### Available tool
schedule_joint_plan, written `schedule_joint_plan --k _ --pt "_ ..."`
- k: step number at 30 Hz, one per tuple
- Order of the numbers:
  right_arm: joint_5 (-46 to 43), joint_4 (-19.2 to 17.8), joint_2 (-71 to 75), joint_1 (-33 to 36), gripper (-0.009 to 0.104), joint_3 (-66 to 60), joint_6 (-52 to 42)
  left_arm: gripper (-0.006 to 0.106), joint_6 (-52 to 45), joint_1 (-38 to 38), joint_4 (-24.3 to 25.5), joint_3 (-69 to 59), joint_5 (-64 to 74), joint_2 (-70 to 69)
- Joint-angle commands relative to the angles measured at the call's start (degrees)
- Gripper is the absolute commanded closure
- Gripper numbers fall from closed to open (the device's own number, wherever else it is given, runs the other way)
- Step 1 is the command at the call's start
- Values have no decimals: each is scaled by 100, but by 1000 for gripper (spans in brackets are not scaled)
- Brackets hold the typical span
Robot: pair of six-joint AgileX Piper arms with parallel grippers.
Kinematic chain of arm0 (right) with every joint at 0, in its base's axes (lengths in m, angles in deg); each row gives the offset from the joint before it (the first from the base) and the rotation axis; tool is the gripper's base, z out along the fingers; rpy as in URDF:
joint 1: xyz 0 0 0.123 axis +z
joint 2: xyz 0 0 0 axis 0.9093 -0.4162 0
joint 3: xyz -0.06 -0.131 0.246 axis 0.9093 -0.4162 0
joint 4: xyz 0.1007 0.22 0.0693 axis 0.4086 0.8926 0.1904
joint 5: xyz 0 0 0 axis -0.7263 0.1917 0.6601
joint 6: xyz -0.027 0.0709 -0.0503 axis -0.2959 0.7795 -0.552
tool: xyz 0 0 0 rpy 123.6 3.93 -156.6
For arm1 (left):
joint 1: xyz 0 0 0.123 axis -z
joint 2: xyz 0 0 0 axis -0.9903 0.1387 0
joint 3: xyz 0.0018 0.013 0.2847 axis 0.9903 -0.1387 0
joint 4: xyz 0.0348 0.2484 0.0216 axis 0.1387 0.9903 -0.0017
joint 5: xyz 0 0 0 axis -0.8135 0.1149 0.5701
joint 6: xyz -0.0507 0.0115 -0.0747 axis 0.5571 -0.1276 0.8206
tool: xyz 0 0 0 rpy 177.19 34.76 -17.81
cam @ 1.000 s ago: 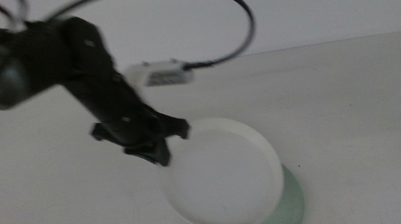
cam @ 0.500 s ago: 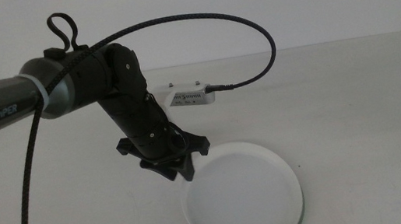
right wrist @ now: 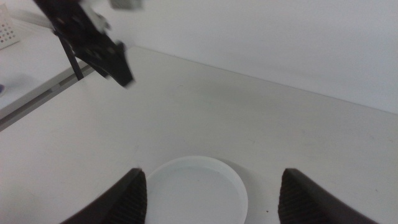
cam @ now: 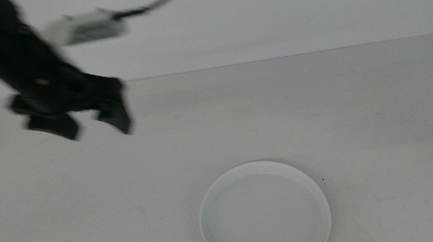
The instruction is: Stack the three bowls on top of each other.
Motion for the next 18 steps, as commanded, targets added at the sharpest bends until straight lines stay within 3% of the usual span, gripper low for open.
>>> schedule_joint_plan --k 1,11,18 --pt "-433 8 -55 15 41 128 -65 1 -2 -275 23 175 48 -507" --pt "-433 8 -55 15 41 128 -65 1 -23 -756 73 175 -117 -811" --pt "-433 8 -55 15 41 128 -65 3 -81 -749 -280 175 -75 -1106"
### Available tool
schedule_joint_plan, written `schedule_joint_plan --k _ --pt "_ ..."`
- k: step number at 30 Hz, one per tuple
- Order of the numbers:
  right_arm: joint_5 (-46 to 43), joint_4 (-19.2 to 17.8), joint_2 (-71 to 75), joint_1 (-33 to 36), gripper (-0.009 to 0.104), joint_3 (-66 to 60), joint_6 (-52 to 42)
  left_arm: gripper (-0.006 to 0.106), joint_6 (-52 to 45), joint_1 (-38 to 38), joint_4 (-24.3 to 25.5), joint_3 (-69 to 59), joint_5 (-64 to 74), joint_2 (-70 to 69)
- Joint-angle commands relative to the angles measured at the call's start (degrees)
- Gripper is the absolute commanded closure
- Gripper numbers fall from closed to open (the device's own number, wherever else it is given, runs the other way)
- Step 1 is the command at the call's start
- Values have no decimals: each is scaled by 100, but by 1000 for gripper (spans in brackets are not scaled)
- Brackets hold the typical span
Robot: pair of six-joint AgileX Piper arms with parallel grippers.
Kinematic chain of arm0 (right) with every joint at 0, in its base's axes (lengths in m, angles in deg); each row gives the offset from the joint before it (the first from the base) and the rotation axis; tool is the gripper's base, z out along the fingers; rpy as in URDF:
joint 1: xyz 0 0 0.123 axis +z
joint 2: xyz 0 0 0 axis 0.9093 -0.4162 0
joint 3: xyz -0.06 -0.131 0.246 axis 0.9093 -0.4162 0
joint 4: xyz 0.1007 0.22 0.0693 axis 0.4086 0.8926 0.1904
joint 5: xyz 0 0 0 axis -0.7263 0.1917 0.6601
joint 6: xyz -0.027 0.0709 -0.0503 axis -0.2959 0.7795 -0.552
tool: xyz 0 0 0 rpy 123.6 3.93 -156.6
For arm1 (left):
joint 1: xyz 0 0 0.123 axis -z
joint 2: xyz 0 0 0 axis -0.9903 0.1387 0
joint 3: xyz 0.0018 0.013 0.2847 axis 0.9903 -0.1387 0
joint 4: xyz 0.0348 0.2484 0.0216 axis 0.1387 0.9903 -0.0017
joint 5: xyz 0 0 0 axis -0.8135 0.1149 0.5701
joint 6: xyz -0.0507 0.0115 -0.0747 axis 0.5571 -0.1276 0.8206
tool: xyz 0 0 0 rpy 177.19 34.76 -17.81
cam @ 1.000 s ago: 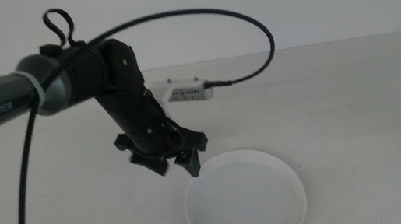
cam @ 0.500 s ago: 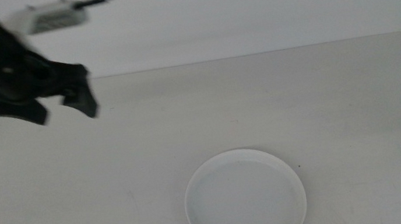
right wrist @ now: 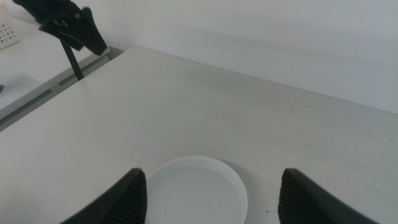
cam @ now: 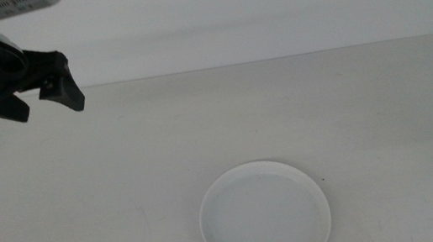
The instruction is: Stack the three bowls on top of each other.
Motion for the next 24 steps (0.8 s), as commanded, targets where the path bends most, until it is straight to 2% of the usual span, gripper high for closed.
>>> schedule_joint_plan --k 1,8,11,13,19,24 --pt "-433 8 -55 15 41 128 -65 3 -8 -7 -233 175 -103 -490" --pt "-511 9 -62 15 42 128 7 8 57 -7 -314 175 -47 -1295" --pt "-618 -160 -226 15 43 135 558 8 -52 64 -347 170 -65 -1664" --pt "-624 -406 -415 15 43 191 915 8 -63 133 -287 170 -216 -1911" --pt "-582 -1540 -1309 9 44 766 1757 9 -122 290 -271 165 -491 -2475" --pt "-437 -2264 -1964 9 44 1373 2141 9 -398 332 -144 -463 -1212 -2960"
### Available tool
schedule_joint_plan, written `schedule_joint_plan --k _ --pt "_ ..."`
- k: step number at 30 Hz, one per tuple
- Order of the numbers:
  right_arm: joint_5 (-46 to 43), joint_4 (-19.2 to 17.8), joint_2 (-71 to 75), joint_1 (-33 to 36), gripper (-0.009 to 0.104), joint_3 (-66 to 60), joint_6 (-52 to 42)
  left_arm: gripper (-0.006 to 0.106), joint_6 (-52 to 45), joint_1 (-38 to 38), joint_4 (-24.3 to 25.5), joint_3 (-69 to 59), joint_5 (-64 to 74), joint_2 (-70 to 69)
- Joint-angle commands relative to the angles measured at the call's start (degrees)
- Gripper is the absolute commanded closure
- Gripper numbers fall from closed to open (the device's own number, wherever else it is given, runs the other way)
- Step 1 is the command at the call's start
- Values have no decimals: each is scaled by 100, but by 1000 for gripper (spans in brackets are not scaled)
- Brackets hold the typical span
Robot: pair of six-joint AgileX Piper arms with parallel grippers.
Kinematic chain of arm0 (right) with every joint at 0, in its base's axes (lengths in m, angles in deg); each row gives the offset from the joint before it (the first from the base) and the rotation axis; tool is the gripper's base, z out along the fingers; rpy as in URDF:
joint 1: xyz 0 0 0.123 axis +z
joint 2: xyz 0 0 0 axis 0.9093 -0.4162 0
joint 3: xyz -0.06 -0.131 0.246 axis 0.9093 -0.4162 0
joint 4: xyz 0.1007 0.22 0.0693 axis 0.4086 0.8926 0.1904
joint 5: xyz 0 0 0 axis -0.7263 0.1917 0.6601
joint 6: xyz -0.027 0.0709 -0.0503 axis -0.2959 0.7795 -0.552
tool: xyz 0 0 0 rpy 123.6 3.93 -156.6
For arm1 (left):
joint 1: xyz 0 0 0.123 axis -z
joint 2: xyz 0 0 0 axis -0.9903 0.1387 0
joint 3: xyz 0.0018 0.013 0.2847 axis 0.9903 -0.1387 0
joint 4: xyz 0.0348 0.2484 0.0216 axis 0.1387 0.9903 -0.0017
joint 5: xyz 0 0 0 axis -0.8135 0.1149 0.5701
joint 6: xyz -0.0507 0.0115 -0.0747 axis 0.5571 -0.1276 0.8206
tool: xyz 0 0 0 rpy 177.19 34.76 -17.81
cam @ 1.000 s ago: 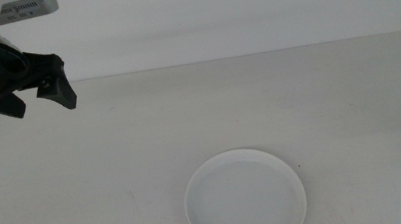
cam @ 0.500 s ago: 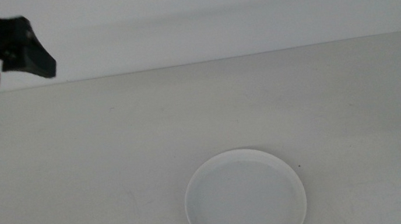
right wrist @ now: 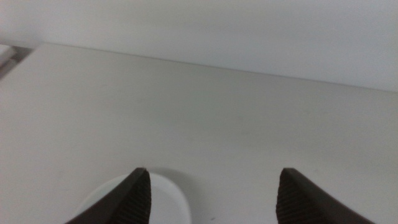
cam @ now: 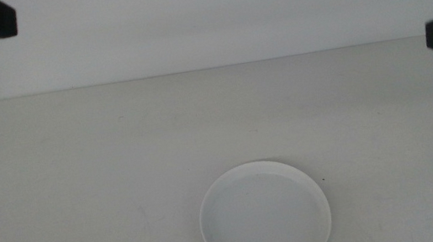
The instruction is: Stack the three bowls on top of each other.
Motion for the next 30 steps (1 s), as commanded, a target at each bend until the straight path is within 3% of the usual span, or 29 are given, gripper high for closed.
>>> schedule_joint_plan --k 1,5,8,14,18,23,27,30 --pt "-230 -397 -224 9 44 430 89 9 -68 41 -23 -243 -694 -318" --pt "269 -737 -458 -191 44 892 83 9 -73 41 361 -975 -1164 -676" --pt "517 -798 -351 -662 45 1032 -92 9 -73 41 544 -1524 -1619 -1031" --pt "895 -324 174 -1425 46 625 -657 9 -274 41 354 -2620 -2259 -1948" --pt "415 -81 878 -1532 46 -307 -682 9 -717 41 -314 -3626 -2860 -2643" --pt "-723 164 1861 -1532 46 -1627 -689 9 -2034 41 -1525 -4835 -3699 -3400" --pt "-1429 190 2300 -1532 46 -2299 -695 9 -2864 41 -2610 -5542 -4398 -3589" --pt "-1819 86 2299 -1532 46 -2585 -824 9 -3393 41 -3055 -5706 -4631 -3572"
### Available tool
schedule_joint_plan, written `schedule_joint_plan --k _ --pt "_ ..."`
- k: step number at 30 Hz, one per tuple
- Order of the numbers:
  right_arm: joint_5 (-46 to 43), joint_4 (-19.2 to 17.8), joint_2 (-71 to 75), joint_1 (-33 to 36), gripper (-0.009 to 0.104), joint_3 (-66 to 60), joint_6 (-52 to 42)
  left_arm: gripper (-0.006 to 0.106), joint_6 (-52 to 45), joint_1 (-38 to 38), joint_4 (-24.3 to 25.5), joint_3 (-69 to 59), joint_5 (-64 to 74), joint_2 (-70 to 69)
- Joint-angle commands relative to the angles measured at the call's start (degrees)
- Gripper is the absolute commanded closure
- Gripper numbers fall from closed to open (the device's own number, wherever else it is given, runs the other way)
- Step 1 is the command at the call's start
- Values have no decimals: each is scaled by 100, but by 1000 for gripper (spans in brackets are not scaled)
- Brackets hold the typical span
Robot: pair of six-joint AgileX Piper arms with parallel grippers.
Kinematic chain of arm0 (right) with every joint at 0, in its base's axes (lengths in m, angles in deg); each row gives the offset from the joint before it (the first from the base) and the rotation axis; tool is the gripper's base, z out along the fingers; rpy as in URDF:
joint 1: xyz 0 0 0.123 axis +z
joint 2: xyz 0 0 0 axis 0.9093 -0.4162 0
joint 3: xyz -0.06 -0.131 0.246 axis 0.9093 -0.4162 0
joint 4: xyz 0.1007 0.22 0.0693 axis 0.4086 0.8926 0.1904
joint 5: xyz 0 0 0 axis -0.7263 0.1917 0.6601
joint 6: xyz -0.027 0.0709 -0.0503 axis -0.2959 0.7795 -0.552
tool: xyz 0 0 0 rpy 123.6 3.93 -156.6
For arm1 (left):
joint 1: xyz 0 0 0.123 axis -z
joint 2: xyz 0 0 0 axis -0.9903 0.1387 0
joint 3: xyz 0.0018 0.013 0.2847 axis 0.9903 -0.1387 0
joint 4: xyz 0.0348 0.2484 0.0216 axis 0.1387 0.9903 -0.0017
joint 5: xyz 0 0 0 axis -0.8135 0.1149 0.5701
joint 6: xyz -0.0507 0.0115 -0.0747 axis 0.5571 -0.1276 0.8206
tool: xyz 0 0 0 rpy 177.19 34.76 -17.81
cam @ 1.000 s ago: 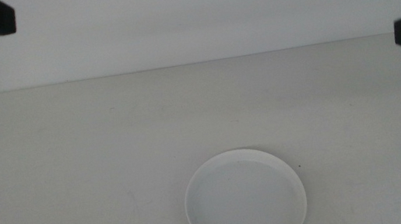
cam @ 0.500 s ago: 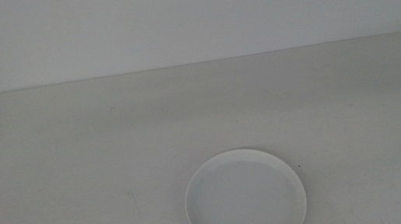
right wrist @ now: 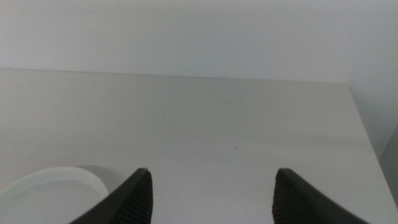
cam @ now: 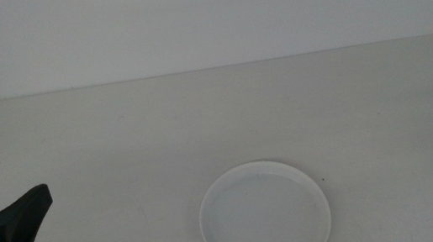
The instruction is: Stack the three bowls on top of each other.
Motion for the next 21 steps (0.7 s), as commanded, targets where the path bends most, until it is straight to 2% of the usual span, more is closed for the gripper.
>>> schedule_joint_plan --k 1,7,21 --pt "-855 -136 -39 -44 46 -48 -208 9 -492 41 -543 73 -590 28" --pt "-1684 -172 -39 -44 46 -283 -388 9 -782 41 -613 73 -632 28" --pt "-1593 -164 -39 -44 46 -283 -388 9 -782 41 -574 -199 -641 -219"
